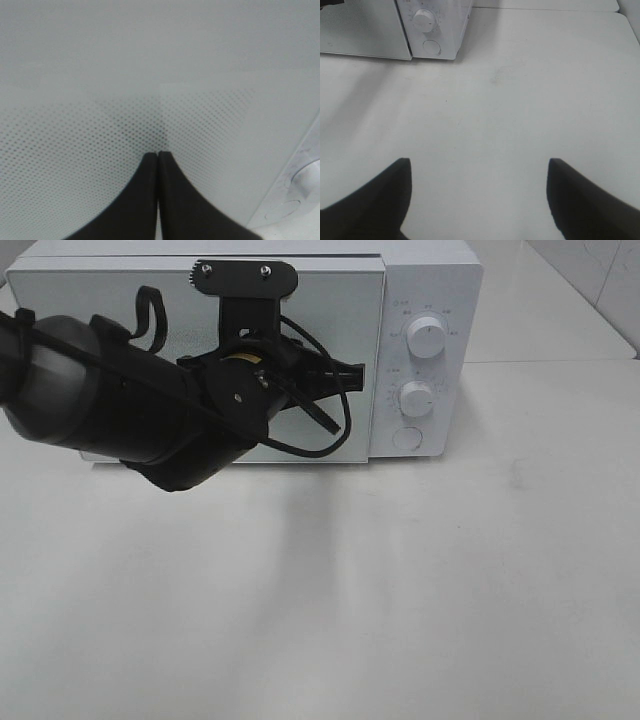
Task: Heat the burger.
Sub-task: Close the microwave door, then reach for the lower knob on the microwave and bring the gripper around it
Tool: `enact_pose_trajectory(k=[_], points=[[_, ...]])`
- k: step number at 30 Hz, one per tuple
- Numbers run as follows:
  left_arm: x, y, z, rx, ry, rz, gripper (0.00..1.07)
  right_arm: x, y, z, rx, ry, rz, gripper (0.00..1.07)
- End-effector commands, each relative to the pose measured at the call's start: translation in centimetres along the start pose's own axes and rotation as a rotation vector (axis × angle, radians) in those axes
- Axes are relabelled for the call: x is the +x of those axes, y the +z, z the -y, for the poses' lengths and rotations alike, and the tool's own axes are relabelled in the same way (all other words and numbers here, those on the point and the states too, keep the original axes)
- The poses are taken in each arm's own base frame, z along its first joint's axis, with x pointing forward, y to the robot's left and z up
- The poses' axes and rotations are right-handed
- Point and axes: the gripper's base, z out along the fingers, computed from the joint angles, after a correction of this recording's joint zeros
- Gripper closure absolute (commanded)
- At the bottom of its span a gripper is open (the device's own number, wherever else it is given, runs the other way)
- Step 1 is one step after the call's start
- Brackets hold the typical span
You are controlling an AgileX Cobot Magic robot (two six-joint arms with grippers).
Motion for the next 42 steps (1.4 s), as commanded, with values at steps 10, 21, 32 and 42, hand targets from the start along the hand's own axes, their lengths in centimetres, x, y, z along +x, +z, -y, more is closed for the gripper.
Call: enact_pose_trajectory(k=[10, 21, 32, 42], points=[[-2.3, 2.7, -3.1, -0.078, -0.055, 0.048, 1.07, 0.2, -0.3, 0.0, 0.007, 0.008, 0.028, 0.35], [-1.4, 1.6, -1.8, -0.032, 0.047, -0.018, 1.07, 0.2, -0.3, 0.0, 0.007, 0.008, 0.028, 0.35], [1.3, -2.6, -1.6, 0.077, 0.123, -0.182, 1.07, 0.2, -0.3, 0.0, 0.007, 0.008, 0.028, 0.35], [1.4, -3.9, -2.8, 0.362, 0.084, -0.463, 0.74, 0.2, -0.3, 0.0, 0.007, 0.008, 0.028, 0.35]])
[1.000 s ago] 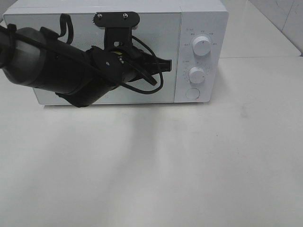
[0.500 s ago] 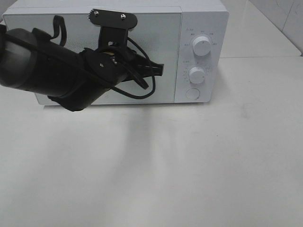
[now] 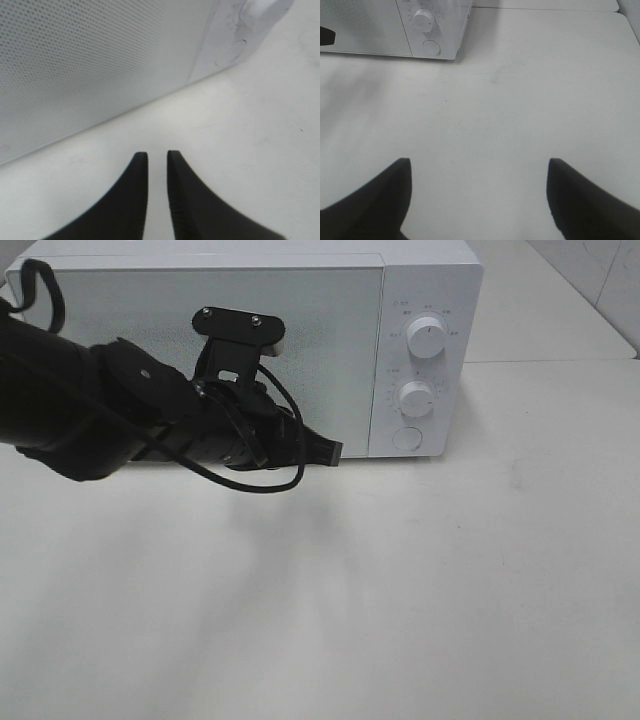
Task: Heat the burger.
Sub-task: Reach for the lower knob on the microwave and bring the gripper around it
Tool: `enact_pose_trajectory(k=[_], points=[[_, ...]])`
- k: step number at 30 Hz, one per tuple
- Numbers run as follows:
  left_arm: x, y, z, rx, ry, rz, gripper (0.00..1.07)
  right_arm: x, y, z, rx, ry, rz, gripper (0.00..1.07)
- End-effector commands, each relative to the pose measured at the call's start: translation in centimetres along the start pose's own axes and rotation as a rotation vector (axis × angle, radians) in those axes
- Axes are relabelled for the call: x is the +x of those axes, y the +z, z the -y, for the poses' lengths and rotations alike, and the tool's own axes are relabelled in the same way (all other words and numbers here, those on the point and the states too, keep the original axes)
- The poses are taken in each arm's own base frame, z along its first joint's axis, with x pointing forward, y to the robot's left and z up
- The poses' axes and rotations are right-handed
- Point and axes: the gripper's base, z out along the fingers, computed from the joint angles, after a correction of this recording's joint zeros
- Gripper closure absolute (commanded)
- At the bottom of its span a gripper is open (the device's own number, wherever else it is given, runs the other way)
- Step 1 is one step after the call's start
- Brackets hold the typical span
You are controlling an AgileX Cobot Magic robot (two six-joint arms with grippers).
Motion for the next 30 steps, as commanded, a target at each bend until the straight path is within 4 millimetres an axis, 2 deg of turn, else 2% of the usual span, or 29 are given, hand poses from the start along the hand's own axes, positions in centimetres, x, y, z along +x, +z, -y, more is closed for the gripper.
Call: enact_pose_trajectory(k=[1, 2, 3, 5, 6, 7, 14, 15, 17, 18, 19, 20, 22, 23, 24, 26, 27, 29, 30], points=[[-0.1, -0.6, -0.4, 0.086, -0.015, -0.059, 0.74, 0.2, -0.3, 0.0, 0.007, 0.008, 0.028, 0.35], [-0.1, -0.9, -1.1, 0.143, -0.028, -0.111, 0.53, 0.2, -0.3, 0.0, 0.007, 0.008, 0.028, 0.35], [-0.1, -0.9, -1.1, 0.143, -0.028, -0.111, 0.53, 0.2, -0.3, 0.0, 0.007, 0.008, 0.028, 0.35], [-0.1, -1.4, -2.4, 0.197, -0.077, -0.169, 0.33, 0.2, -0.3, 0.0, 0.007, 0.008, 0.028, 0.35], [-0.1, -1.4, -2.4, 0.197, -0.077, -0.169, 0.33, 0.2, -0.3, 0.0, 0.007, 0.008, 0.028, 0.35], [-0.1, -1.9, -3.2, 0.225, -0.104, -0.216, 0.28, 0.2, -0.3, 0.0, 0.007, 0.008, 0.028, 0.35], [-0.3, -4.0, -5.9, 0.158, -0.101, -0.322, 0.28, 0.2, -0.3, 0.0, 0.007, 0.008, 0.028, 0.35], [-0.4, -5.1, -7.1, 0.107, -0.108, -0.356, 0.24, 0.2, -0.3, 0.0, 0.007, 0.008, 0.028, 0.35], [-0.4, -5.7, -7.5, 0.087, -0.120, -0.381, 0.21, 0.2, -0.3, 0.0, 0.007, 0.008, 0.028, 0.35], [-0.3, -6.8, -8.7, 0.040, -0.116, -0.439, 0.17, 0.2, -0.3, 0.0, 0.007, 0.008, 0.028, 0.35], [-0.3, -6.8, -8.7, 0.040, -0.116, -0.439, 0.17, 0.2, -0.3, 0.0, 0.007, 0.008, 0.028, 0.35], [-0.2, -7.8, -9.9, -0.006, -0.136, -0.479, 0.16, 0.2, -0.3, 0.0, 0.007, 0.008, 0.028, 0.35], [-0.1, -8.4, -10.6, -0.028, -0.147, -0.496, 0.16, 0.2, -0.3, 0.0, 0.007, 0.008, 0.028, 0.35], [0.0, -9.5, -11.7, -0.061, -0.167, -0.513, 0.16, 0.2, -0.3, 0.0, 0.007, 0.008, 0.028, 0.35], [0.0, -9.5, -11.7, -0.061, -0.167, -0.513, 0.16, 0.2, -0.3, 0.0, 0.007, 0.008, 0.028, 0.35], [0.7, -11.2, -13.2, -0.091, -0.209, -0.528, 0.16, 0.2, -0.3, 0.0, 0.007, 0.008, 0.028, 0.35], [0.7, -11.2, -13.2, -0.091, -0.209, -0.528, 0.16, 0.2, -0.3, 0.0, 0.007, 0.008, 0.028, 0.35], [2.0, -13.0, -14.7, -0.131, -0.257, -0.529, 0.16, 0.2, -0.3, 0.0, 0.007, 0.008, 0.028, 0.35], [2.0, -13.0, -14.7, -0.131, -0.257, -0.529, 0.16, 0.2, -0.3, 0.0, 0.007, 0.008, 0.028, 0.35]])
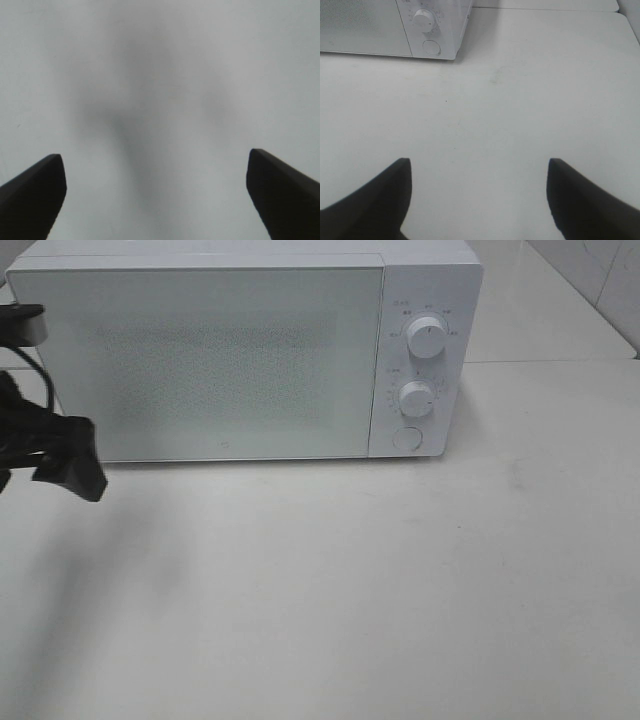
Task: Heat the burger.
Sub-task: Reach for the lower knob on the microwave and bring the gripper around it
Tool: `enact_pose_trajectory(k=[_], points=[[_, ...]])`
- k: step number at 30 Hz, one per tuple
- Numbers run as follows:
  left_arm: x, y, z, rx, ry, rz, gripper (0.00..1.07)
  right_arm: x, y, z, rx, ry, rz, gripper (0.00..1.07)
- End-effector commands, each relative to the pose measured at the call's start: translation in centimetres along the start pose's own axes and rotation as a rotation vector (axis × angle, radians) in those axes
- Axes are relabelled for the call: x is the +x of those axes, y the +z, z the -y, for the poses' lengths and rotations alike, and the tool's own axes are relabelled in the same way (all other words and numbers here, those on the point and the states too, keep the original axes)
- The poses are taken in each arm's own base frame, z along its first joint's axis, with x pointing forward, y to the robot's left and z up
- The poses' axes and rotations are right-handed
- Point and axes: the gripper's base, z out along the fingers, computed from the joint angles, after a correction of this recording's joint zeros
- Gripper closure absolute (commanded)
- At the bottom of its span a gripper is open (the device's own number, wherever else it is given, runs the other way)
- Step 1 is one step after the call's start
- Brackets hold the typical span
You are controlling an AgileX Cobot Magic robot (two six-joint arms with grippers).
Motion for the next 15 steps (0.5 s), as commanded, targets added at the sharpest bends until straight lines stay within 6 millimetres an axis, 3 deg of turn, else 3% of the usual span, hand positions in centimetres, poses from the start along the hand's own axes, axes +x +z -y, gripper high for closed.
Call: enact_pose_trajectory(k=[1, 5, 12, 15], points=[[2.5, -1.5, -2.4, -0.032, -0.083, -0.002, 0.16, 0.2, -0.3, 0.0, 0.007, 0.008, 0.028, 0.35], [4.5, -2.8, -3.4, -0.055, -0.148, 0.019, 0.16, 0.2, -0.3, 0.0, 0.007, 0.008, 0.028, 0.35], [7.0, -5.2, -3.5, -0.146, -0.164, 0.049, 0.16, 0.2, -0.3, 0.0, 0.007, 0.008, 0.028, 0.35], [9.2, -6.6, -3.3, -0.184, -0.168, 0.043, 0.16, 0.2, -0.3, 0.0, 0.007, 0.008, 0.028, 0.35]])
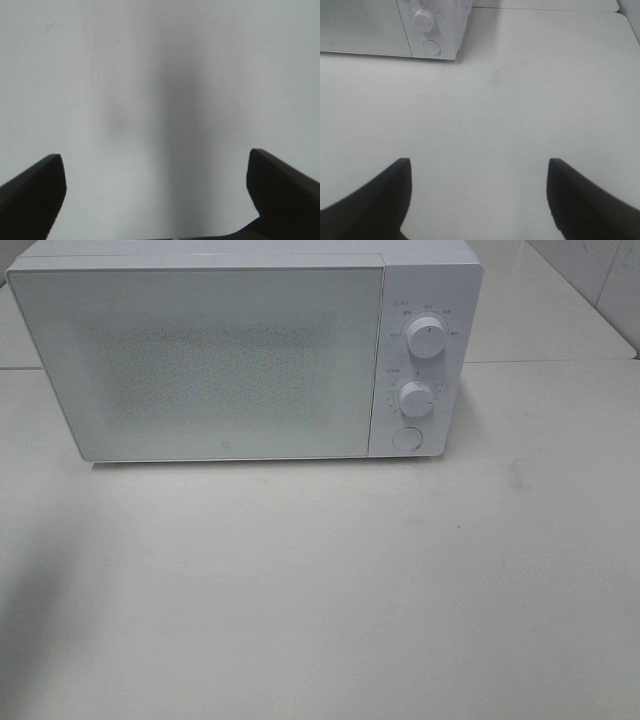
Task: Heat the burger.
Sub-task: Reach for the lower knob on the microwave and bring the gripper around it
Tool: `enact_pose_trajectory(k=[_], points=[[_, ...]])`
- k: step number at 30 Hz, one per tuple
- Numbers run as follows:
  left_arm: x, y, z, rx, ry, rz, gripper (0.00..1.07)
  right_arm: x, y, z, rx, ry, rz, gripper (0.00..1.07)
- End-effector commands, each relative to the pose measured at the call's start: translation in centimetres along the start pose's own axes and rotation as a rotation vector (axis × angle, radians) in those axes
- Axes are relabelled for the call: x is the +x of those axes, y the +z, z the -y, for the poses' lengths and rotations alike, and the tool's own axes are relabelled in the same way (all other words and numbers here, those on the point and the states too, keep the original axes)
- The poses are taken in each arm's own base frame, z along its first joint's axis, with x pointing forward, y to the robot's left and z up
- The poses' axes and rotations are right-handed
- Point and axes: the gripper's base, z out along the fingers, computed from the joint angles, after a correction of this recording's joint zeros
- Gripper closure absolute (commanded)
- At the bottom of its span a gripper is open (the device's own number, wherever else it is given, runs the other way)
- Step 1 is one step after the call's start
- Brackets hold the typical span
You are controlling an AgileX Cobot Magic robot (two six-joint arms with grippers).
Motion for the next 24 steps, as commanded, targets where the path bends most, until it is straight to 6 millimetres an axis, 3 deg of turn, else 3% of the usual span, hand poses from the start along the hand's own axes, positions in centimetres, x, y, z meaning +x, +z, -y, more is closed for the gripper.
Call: enact_pose_trajectory(k=[1, 5, 10, 14, 16, 24], points=[[1.9, -1.1, -0.3, -0.025, -0.003, -0.008, 0.16, 0.2, -0.3, 0.0, 0.007, 0.008, 0.028, 0.35], [3.7, -2.0, -0.3, -0.019, 0.009, 0.016, 0.16, 0.2, -0.3, 0.0, 0.007, 0.008, 0.028, 0.35], [7.4, -3.5, -0.4, -0.016, 0.026, 0.107, 0.16, 0.2, -0.3, 0.0, 0.007, 0.008, 0.028, 0.35], [8.5, -4.8, -0.3, 0.001, 0.053, 0.200, 0.17, 0.2, -0.3, 0.0, 0.007, 0.008, 0.028, 0.35], [9.9, -6.5, 0.0, 0.033, 0.085, 0.309, 0.17, 0.2, -0.3, 0.0, 0.007, 0.008, 0.028, 0.35], [12.5, -7.5, 0.0, 0.043, 0.091, 0.374, 0.17, 0.2, -0.3, 0.0, 0.007, 0.008, 0.028, 0.35]])
